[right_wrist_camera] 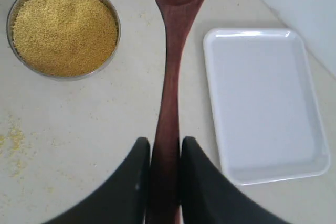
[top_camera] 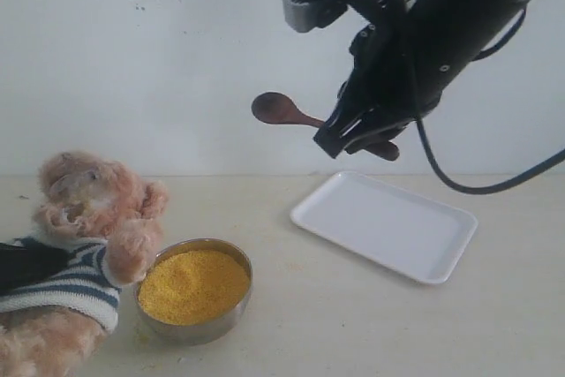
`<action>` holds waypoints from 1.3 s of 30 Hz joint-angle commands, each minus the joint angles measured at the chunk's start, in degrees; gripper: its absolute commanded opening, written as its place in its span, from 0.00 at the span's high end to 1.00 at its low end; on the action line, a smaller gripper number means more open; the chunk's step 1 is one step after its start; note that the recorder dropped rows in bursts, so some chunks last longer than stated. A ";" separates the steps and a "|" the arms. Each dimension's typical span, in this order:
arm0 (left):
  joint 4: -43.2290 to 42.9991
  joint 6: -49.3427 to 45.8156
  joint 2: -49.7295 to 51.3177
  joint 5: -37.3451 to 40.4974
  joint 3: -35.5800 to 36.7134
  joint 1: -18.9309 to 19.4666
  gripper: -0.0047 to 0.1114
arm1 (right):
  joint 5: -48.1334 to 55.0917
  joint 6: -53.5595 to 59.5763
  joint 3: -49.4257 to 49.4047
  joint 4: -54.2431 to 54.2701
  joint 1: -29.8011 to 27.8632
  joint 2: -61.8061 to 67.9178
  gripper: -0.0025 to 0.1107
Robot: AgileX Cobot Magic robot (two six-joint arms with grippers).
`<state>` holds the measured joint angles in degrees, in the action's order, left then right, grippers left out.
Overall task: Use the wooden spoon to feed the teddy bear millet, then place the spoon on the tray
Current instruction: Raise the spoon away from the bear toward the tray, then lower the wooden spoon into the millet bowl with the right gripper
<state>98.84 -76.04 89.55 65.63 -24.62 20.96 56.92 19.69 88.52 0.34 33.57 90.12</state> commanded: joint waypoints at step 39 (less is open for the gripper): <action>1.10 -0.60 1.75 -7.82 -8.85 0.06 0.92 | -2.14 -3.97 1.93 -6.32 7.05 12.60 0.98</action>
<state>98.84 -77.21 89.98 57.02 -32.29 20.96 57.41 14.87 90.09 -6.03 40.57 102.65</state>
